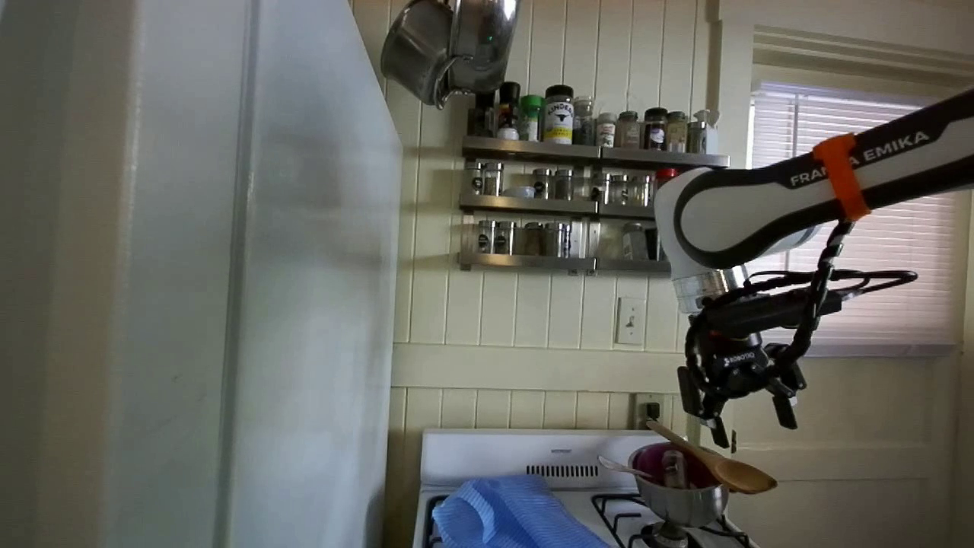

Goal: Use the blue fabric to wipe the stove.

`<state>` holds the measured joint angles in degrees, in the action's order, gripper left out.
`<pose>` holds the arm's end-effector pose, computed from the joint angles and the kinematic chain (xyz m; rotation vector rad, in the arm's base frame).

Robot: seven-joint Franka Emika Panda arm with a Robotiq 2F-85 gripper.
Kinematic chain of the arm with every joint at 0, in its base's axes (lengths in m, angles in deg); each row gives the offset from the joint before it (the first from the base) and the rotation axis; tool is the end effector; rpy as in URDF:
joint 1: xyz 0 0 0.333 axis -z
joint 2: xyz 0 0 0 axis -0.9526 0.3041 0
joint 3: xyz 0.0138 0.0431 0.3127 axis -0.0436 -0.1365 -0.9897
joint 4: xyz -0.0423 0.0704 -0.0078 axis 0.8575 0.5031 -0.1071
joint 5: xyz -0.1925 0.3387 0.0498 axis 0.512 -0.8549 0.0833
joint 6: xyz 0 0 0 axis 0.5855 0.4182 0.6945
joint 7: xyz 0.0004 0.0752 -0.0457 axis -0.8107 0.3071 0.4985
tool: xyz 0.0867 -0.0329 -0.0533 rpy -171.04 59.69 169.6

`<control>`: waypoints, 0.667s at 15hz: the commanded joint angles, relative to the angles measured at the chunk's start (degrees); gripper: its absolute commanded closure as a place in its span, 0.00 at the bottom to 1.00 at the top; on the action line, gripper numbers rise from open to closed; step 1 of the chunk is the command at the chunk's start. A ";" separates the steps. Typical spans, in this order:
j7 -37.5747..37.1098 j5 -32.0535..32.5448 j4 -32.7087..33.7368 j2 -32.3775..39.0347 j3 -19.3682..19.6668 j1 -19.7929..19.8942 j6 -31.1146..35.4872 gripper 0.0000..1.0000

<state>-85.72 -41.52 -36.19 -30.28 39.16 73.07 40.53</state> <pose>0.4114 0.0517 0.5243 2.8257 -0.4659 -0.2124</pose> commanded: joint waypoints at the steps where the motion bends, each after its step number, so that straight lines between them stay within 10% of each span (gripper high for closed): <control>1: 2.29 -4.65 -2.32 -0.31 4.90 1.33 2.40 0.00; 10: -7.11 -2.08 2.30 3.18 2.04 1.89 3.01 0.00</control>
<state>-85.39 -45.59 -36.40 -29.43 44.47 74.75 41.50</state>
